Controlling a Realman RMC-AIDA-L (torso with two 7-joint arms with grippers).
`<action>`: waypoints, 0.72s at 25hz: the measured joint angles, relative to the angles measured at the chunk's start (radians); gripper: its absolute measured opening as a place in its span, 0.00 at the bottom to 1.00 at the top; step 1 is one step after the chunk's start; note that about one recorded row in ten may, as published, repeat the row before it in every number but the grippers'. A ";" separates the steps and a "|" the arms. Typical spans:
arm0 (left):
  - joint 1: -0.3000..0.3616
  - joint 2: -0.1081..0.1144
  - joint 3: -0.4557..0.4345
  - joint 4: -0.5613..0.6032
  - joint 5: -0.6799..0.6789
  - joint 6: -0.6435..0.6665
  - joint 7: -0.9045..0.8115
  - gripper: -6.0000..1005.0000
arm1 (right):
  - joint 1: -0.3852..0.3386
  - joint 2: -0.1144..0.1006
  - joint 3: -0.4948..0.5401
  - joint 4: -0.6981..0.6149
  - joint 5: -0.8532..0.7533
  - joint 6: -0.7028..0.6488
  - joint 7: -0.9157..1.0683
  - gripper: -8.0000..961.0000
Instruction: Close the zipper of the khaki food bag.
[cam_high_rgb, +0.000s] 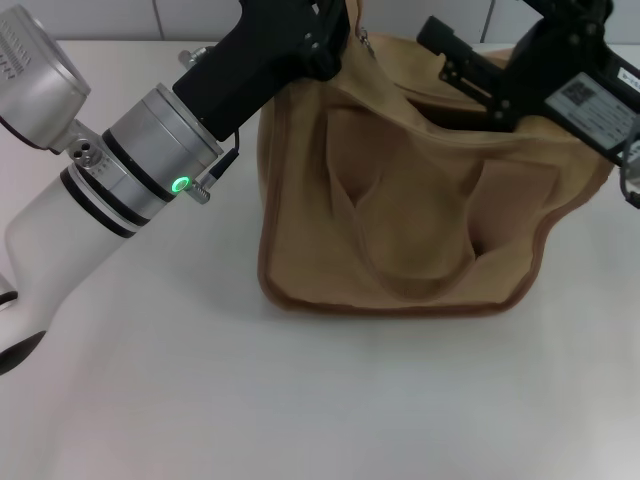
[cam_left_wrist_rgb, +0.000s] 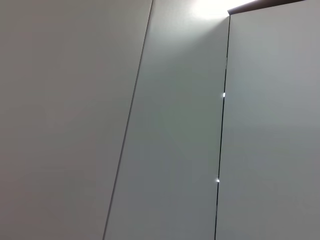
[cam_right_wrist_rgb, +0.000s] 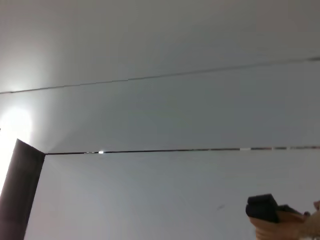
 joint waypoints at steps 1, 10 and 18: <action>0.000 0.000 -0.001 -0.001 0.000 0.001 0.000 0.02 | 0.003 0.003 -0.003 0.005 -0.001 0.002 0.020 0.61; -0.003 0.000 -0.010 -0.002 0.001 0.002 0.000 0.02 | -0.028 0.014 -0.018 0.092 -0.005 0.083 0.065 0.72; -0.005 0.000 -0.011 -0.006 0.001 0.004 0.000 0.02 | -0.006 0.015 -0.017 0.096 -0.004 0.103 0.070 0.72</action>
